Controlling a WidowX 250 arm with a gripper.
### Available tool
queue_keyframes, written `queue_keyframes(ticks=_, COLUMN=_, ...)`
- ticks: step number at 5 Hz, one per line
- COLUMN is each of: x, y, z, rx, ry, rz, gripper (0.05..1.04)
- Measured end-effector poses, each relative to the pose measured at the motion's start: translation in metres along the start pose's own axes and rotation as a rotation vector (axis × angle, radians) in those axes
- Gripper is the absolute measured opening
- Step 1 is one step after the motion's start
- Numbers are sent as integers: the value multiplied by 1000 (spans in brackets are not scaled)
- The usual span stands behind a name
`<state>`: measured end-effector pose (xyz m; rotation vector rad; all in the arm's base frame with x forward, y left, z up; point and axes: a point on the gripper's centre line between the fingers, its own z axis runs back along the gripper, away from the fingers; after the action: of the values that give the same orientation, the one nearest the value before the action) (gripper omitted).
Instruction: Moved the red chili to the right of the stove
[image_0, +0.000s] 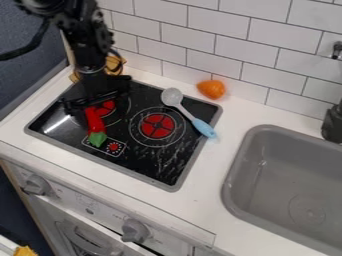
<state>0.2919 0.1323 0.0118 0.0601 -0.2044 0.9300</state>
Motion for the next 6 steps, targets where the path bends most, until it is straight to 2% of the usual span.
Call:
queue_keyframes(ticks=1, x=11, y=5, z=-11, rx=15, ry=-7, rz=-35, gripper=1001)
queue_keyframes(ticks=2, x=14, y=8, z=-29, rx=42, ry=20, rz=-70, gripper=1001)
queue_keyframes(ticks=3, x=16, y=3, z=-37, rx=26, ry=45, rz=-102, gripper=1001)
queue_keyframes(ticks=4, x=18, y=2, z=-39, rx=24, ry=45, rz=-112, gripper=948)
queue_keyframes(ticks=5, x=18, y=1, z=-39, rx=10, ry=27, rz=-105, gripper=684)
queue_keyframes(ticks=6, x=16, y=2, z=-39, rx=8, ry=29, rz=-96, gripper=476)
